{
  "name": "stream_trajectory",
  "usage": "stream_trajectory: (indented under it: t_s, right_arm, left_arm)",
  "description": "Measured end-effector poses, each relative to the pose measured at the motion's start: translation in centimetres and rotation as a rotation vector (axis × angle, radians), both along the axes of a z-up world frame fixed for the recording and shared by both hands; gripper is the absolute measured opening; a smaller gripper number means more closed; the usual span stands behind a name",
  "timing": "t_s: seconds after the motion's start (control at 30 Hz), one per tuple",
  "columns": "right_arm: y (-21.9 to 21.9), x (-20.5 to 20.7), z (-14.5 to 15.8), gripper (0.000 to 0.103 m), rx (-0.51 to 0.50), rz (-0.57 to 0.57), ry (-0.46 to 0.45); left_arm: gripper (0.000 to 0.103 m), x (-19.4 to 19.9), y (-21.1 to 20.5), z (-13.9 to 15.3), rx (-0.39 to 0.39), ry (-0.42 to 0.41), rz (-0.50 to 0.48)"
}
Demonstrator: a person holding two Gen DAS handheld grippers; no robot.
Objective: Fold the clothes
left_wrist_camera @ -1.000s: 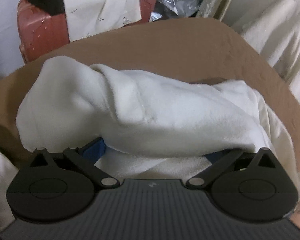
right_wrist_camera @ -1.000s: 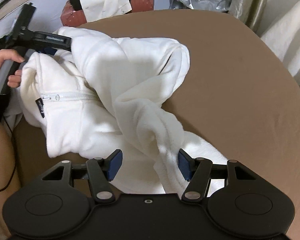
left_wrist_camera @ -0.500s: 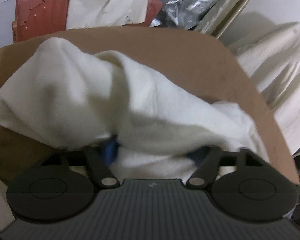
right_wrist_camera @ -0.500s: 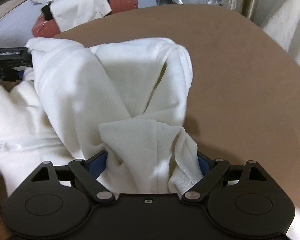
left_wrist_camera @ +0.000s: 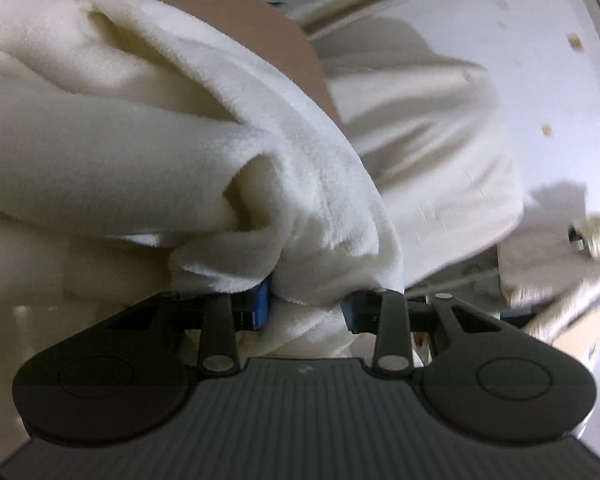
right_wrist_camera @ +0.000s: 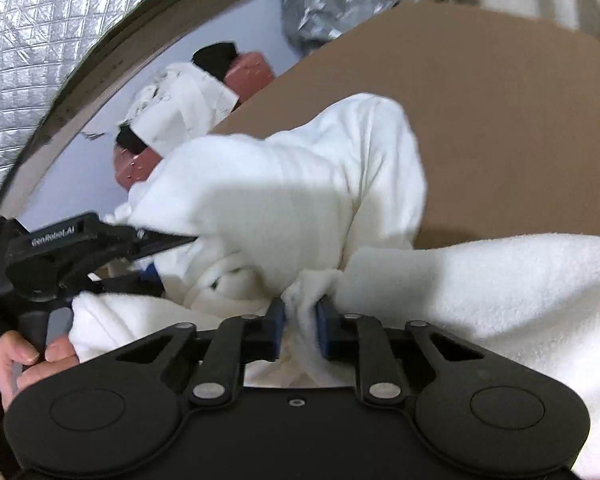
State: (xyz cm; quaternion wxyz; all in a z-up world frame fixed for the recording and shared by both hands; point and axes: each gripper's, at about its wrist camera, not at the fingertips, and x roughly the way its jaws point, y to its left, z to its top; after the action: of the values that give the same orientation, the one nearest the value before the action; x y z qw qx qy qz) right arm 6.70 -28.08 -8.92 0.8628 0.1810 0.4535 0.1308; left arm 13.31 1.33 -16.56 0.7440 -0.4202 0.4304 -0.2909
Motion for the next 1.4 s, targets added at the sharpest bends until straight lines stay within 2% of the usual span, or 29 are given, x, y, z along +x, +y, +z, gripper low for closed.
stream_trajectory:
  t_s: [0.1,0.17,0.2,0.23,0.27,0.3,0.33,0.4,0.47,0.53,0.63,0.7,0.73,0.8,0.83,0.9,0.97,1.07,1.1,1.13,1.2,1.23,1.33,1.4]
  right_arm:
    - [0.1,-2.4,0.8,0.021,-0.040,-0.082,-0.001]
    - [0.6,-3.0,1.7,0.022,-0.082,-0.160,0.016]
    - [1.0,-3.4,2.2,0.024,-0.103,-0.193,0.021]
    - [1.5,-3.7,2.6,0.034,-0.120,-0.194,0.027]
    - [2.2,-3.8,3.1,0.041,-0.171,-0.102,0.053]
    - [2.6,-4.6,4.0,0.047,-0.262,-0.006,0.045]
    - [2.9,-5.6,5.0,0.052,-0.359,0.011,-0.001]
    - [2.1,-7.5,6.7,0.057,-0.415,-0.012,-0.062]
    - [1.1,-8.6,7.5,0.058,-0.327,-0.041,-0.053]
    - [2.1,-9.7,7.7,0.058,-0.331,-0.025,-0.065]
    - [5.7,-13.0,7.6,0.058,-0.362,0.079,-0.120]
    - [7.2,-16.1,6.8,0.058,-0.261,0.241,-0.140]
    - [7.9,-17.0,6.5,0.057,-0.256,0.329,-0.167]
    - [8.9,-17.0,6.2,0.062,-0.362,0.387,-0.246]
    - [8.0,-15.5,5.9,0.067,-0.343,0.354,-0.235]
    - [6.0,-12.3,5.3,0.068,-0.298,0.283,-0.209]
    - [4.1,-9.1,4.7,0.069,-0.253,0.212,-0.183]
    - [-0.8,-1.4,2.9,0.071,-0.047,0.071,-0.081]
    - [-2.3,1.0,1.8,0.080,0.042,0.033,-0.018]
    - [-3.7,3.5,0.6,0.093,0.131,-0.005,0.046]
    - [-5.6,8.1,-2.6,0.093,0.305,0.010,0.221]
    - [-6.3,9.0,-3.9,0.093,0.346,-0.006,0.257]
    - [-5.9,11.7,-7.0,0.093,0.292,0.027,0.293]
    - [-4.8,13.3,-9.1,0.094,0.275,0.045,0.298]
  left_arm:
    - [0.035,-0.2,-0.5,0.4,0.045,-0.025,-0.031]
    - [0.035,-0.4,-0.6,0.9,0.147,-0.057,-0.021]
    - [0.035,-0.4,-0.6,1.2,0.196,-0.071,-0.012]
    - [0.035,-0.4,-0.6,1.5,0.236,-0.079,-0.001]
    - [0.035,-0.3,-0.6,1.8,0.276,-0.087,0.011]
    - [0.035,-0.2,-0.6,2.1,0.307,-0.096,0.016]
    - [0.036,-0.2,-0.9,2.3,0.319,-0.102,0.012]
    - [0.036,0.1,-1.3,2.6,0.337,-0.105,0.009]
    - [0.037,0.2,-1.7,2.9,0.363,-0.107,0.003]
    - [0.039,0.3,-1.6,3.3,0.376,-0.097,0.003]
    - [0.040,-0.4,-0.3,3.5,0.394,-0.071,0.030]
    - [0.040,-1.6,0.3,3.5,0.409,-0.080,0.053]
    - [0.041,-2.0,0.4,3.6,0.428,-0.093,0.068]
    - [0.041,-2.0,-0.1,4.1,0.501,-0.137,0.113]
    - [0.041,-1.9,-0.6,4.3,0.544,-0.167,0.133]
    - [0.041,-1.9,-1.6,4.4,0.605,-0.214,0.165]
    - [0.041,-1.8,-2.0,4.4,0.617,-0.238,0.195]
    - [0.048,-0.9,-1.1,3.0,0.495,-0.192,0.196]
    - [0.048,-0.7,-0.5,2.3,0.444,-0.168,0.187]
    - [0.048,-0.4,0.1,1.5,0.393,-0.136,0.167]
    - [0.048,0.9,1.1,-0.3,0.282,-0.052,0.101]
    - [0.048,1.5,1.7,-1.5,0.205,-0.004,0.073]
    - [0.048,3.2,3.0,-4.7,-0.005,0.105,0.040]
    - [0.048,3.9,2.9,-5.2,-0.027,0.099,0.035]
